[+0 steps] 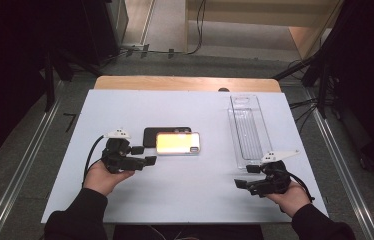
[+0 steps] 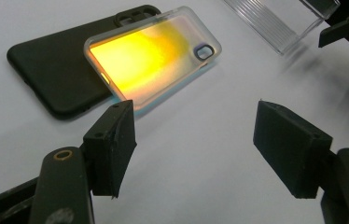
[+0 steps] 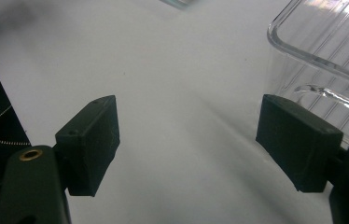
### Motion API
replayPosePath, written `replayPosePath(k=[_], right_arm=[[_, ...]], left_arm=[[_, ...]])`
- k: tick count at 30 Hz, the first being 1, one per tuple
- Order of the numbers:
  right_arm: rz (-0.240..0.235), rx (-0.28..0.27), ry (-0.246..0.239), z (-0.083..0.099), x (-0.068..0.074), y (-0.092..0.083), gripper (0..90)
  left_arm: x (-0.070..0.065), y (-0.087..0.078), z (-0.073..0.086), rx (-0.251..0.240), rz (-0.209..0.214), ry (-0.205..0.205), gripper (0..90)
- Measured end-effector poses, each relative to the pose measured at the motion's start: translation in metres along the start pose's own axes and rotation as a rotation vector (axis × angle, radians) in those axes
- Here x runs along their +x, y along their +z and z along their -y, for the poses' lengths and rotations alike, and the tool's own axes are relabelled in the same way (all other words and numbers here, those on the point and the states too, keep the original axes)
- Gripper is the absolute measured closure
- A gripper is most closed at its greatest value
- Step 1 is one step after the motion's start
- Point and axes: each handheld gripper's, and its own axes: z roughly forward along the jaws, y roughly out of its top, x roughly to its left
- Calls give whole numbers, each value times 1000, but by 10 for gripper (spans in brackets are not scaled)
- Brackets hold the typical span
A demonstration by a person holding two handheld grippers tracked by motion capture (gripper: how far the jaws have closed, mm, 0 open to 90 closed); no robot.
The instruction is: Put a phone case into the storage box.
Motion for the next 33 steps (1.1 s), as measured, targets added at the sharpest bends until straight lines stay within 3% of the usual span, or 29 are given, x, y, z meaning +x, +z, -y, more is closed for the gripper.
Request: replayPosePath(k=[3, 8, 12, 16, 20, 21, 22, 23, 24, 29, 33], right_arm=[[-2, 1, -13, 0, 1, 1, 194], [-5, -5, -11, 0, 0, 0, 194], [-3, 1, -14, 0, 0, 0, 194], [-3, 3, -12, 0, 0, 1, 194], [0, 8, -12, 0, 0, 1, 194], [2, 8, -13, 0, 0, 1, 194], [2, 8, -13, 0, 0, 1, 194], [2, 9, -13, 1, 0, 1, 195], [3, 11, -15, 1, 0, 1, 194], [1, 16, -16, 1, 0, 1, 195], [4, 14, -15, 1, 0, 1, 194]], left_arm=[[1, 6, -8, -2, -23, 2, 302], [8, 9, -19, -34, -14, -24, 302], [13, 15, -28, -26, -2, -46, 316], [14, 21, -33, -12, -6, -26, 397], [14, 31, -37, 27, -19, -13, 609], [16, 33, -38, 30, 7, 3, 726], [16, 33, -38, 30, 7, 3, 784], [16, 34, -38, 26, 2, 14, 784], [16, 37, -40, 37, -4, 45, 900], [21, 51, -46, 58, -19, 19, 900], [26, 60, -42, 68, -33, 23, 900]])
